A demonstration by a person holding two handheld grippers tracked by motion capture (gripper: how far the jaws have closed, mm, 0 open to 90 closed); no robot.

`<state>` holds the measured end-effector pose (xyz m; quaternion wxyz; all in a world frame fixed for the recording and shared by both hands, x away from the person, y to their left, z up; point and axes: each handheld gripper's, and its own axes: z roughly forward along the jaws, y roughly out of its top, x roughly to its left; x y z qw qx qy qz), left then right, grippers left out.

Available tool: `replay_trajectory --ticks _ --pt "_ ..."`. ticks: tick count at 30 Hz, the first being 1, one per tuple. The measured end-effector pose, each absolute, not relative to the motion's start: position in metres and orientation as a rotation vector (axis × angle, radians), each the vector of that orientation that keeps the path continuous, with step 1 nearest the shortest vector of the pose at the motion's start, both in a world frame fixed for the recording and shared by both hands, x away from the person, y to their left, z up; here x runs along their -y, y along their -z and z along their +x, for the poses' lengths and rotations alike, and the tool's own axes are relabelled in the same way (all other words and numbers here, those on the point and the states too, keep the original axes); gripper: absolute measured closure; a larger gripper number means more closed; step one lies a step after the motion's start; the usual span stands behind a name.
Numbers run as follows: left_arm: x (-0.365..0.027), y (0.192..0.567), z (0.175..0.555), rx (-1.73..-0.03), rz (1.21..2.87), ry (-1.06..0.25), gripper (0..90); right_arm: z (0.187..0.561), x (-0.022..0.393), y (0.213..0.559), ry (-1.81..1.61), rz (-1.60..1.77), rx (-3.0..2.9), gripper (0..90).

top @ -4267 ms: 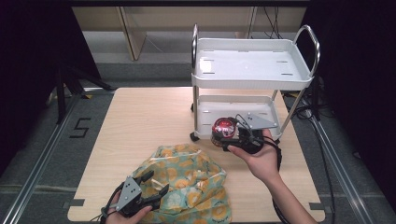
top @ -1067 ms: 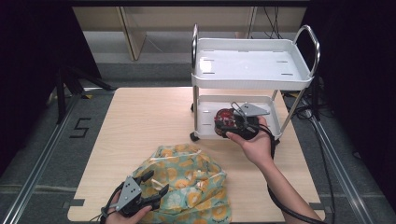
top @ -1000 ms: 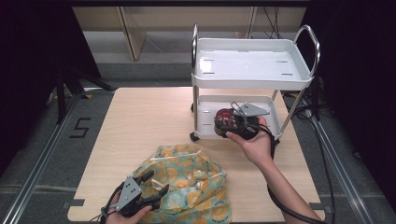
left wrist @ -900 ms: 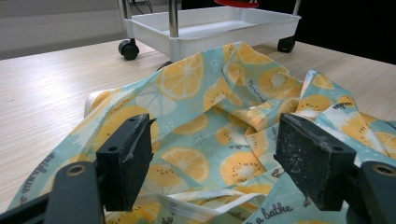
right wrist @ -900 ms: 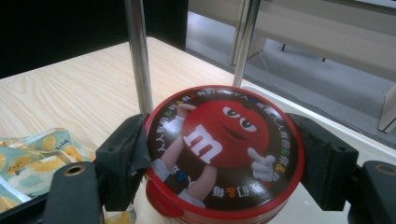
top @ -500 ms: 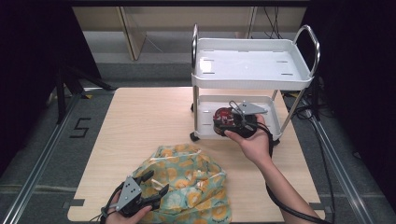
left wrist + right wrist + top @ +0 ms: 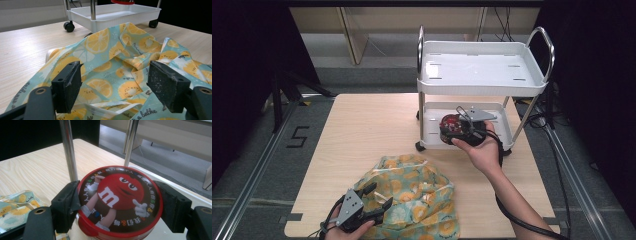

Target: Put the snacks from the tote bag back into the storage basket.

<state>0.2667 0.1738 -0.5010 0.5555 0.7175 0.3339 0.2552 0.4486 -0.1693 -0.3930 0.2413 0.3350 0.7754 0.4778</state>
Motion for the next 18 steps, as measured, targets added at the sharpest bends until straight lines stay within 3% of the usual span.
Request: replay_trajectory --ticks 18 --pt "-0.1739 0.5009 0.2666 -0.789 1.693 -0.604 26.7 0.4526 0.162 0.3897 -1.292 0.913 -2.126 27.0"
